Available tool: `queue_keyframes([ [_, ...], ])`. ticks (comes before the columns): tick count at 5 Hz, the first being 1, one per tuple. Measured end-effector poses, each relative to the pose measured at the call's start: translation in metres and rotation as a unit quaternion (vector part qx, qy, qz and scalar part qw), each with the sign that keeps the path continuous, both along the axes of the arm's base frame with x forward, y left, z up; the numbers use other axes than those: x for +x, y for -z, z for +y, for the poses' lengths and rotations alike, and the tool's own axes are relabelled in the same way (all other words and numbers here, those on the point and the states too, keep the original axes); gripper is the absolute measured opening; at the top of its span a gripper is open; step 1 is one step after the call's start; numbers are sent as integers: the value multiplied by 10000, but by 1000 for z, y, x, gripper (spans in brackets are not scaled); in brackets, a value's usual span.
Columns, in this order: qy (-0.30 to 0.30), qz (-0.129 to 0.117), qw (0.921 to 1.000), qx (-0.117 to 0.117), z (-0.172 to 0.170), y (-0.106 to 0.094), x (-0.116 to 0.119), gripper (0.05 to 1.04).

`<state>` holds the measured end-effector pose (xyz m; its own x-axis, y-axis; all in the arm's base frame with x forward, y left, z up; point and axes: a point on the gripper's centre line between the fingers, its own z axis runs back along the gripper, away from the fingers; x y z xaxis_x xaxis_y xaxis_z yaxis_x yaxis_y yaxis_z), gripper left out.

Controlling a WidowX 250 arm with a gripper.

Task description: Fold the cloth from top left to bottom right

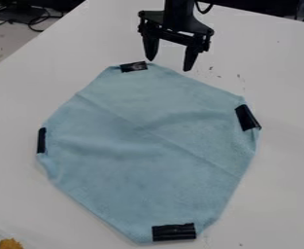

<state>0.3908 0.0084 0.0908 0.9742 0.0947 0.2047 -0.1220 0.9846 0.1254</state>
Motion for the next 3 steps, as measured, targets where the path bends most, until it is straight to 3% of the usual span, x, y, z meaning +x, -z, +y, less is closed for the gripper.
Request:
queue_keyframes([
  [1, 16, 195, 9998, 11, 1, 15, -2, 1000],
  [3, 430, 8, 9986, 300, 55, 23, 25, 1001],
])
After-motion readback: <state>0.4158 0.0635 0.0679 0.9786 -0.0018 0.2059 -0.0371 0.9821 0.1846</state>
